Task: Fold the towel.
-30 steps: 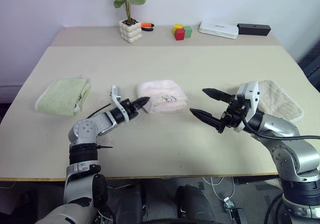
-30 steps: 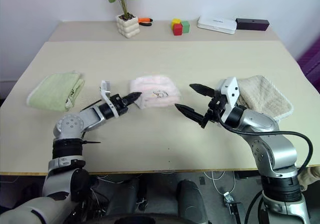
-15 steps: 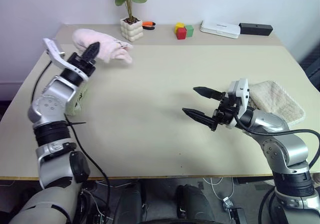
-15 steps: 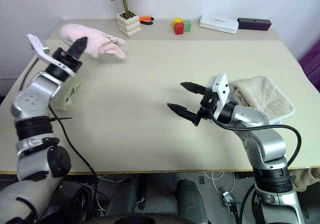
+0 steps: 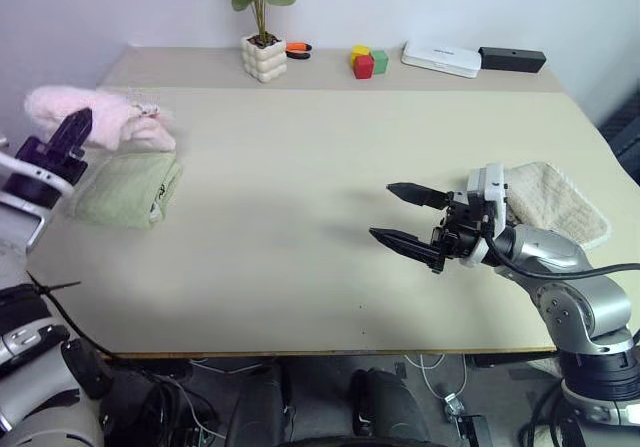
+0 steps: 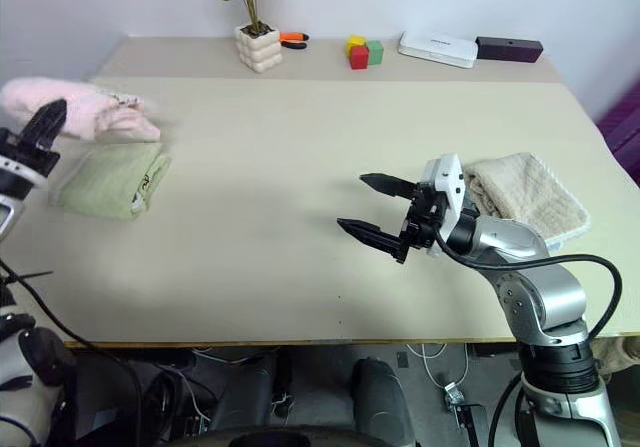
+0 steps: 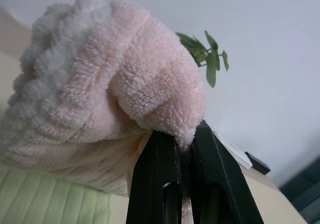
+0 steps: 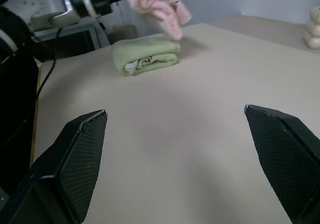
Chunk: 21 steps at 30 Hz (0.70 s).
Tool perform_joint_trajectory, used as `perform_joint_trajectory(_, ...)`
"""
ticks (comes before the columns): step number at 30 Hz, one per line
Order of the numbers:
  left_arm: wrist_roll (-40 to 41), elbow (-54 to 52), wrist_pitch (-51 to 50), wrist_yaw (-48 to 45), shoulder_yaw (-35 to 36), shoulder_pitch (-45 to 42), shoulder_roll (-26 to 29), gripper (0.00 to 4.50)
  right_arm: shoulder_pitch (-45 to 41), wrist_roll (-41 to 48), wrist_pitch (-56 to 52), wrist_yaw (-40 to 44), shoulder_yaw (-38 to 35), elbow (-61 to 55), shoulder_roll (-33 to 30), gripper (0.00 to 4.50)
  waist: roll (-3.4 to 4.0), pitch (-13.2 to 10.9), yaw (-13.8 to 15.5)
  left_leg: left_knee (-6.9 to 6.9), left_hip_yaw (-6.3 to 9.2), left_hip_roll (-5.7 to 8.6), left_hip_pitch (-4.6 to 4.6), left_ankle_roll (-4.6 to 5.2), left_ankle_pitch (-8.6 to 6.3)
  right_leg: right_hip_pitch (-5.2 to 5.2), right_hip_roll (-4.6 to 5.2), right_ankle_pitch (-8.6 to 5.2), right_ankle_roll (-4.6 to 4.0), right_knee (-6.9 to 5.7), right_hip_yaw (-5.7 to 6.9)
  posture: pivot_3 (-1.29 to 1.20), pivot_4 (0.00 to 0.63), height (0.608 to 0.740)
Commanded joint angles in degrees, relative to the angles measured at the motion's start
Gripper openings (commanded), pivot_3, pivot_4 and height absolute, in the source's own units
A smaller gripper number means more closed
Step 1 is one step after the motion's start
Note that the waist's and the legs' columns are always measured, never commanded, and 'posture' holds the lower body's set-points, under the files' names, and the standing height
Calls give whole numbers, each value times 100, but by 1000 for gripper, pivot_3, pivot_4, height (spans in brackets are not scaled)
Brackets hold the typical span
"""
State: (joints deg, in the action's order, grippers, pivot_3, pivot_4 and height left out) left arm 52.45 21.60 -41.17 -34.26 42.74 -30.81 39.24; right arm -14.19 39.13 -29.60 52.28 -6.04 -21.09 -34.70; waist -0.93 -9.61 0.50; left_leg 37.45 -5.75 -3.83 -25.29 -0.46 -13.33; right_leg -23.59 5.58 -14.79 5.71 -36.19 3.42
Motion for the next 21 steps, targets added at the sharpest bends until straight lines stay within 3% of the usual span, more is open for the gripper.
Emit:
perform_joint_trajectory(1, 191, -329, 115, -557, 107, 174, 149, 36, -206, 72, 75, 13, -79, -49, -9, 4500, -1, -1, 2, 0, 0, 0, 0, -1, 0, 0, 0, 0, 0, 0, 1, 0, 150, 735)
perform_joint_trajectory(8, 127, 495, -97, -1240, 18, 194, 616, 36, -269, -69, 139, 57, -8, 41, -35, 4500, -3, -1, -1, -1, -2, 0, -1, -1, 0, -3, 0, 0, -1, 0, 0, 0, 150, 735)
perform_joint_trajectory(21, 3, 613, 562, -1368, 381, 1218, 259, 36, -273, -185, 192, 39, 6, 46, -15, 4500, -6, 0, -25, -4, -4, -2, -2, -1, -1, -6, 3, 0, -2, 1, 0, 0, 150, 735)
